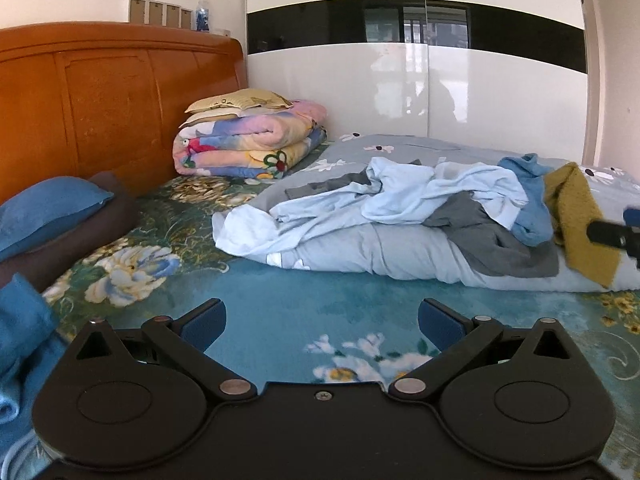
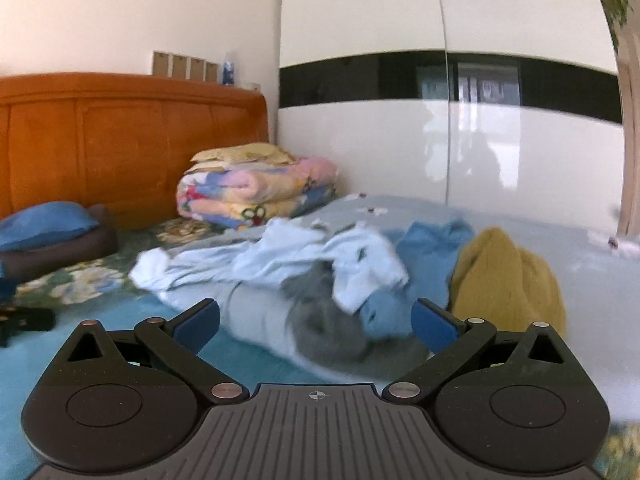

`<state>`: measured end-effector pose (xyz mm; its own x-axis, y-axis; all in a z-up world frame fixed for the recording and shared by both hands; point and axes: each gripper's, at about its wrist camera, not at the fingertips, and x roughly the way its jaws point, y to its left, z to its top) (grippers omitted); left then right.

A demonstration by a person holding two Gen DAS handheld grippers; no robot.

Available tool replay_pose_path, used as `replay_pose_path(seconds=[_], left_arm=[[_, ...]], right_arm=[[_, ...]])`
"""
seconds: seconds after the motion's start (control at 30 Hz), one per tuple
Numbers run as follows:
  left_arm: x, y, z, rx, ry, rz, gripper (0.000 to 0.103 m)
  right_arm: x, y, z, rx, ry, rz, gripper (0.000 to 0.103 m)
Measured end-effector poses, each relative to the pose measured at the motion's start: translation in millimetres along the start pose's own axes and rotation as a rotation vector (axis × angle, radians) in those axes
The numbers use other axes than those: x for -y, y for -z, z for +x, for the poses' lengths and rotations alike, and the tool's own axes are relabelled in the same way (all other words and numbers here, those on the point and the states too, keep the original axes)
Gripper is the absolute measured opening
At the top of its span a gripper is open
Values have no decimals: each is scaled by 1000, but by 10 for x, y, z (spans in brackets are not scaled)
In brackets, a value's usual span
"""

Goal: Fold clothes
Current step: 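Move both tools toward the clothes pile by the pillows, then grasp the light blue shirt from the pile with the right gripper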

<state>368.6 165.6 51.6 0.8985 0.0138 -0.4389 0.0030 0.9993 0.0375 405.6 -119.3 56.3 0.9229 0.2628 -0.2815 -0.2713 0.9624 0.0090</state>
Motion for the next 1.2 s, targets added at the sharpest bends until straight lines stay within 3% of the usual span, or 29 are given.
replay_pose_path(seconds=[0.2, 0.4, 0.47, 0.53, 0.67, 0.87, 0.93, 1.03, 1.2], left_arm=[[-151, -133, 264, 29, 31, -5, 101], [-270, -247, 510, 22, 35, -21, 101], [-311, -270, 562, 13, 23, -27, 101], [-368, -281, 590, 8, 21, -47, 101], [-465, -264, 611, 0, 37, -98, 101], [-461, -214, 644, -22, 30, -36, 101], [-472, -212, 641, -23, 34, -29, 101], [-478, -210, 640, -23, 31, -16, 101], [-483, -207, 572, -30, 51, -46, 101]], right_arm=[[146, -188, 548, -7, 30, 15, 99], [224, -240, 1127, -75, 103, 13, 94], [233, -228, 1297, -97, 116, 10, 89], [243, -232, 1454, -117, 129, 21, 77], [239, -251, 1758, -148, 168, 10, 69], [262, -272, 2131, -217, 245, 18, 47], [267, -285, 2216, -252, 238, 42, 33], [262, -300, 2173, -231, 198, 108, 21], [281, -273, 1890, -188, 49, 214, 10]])
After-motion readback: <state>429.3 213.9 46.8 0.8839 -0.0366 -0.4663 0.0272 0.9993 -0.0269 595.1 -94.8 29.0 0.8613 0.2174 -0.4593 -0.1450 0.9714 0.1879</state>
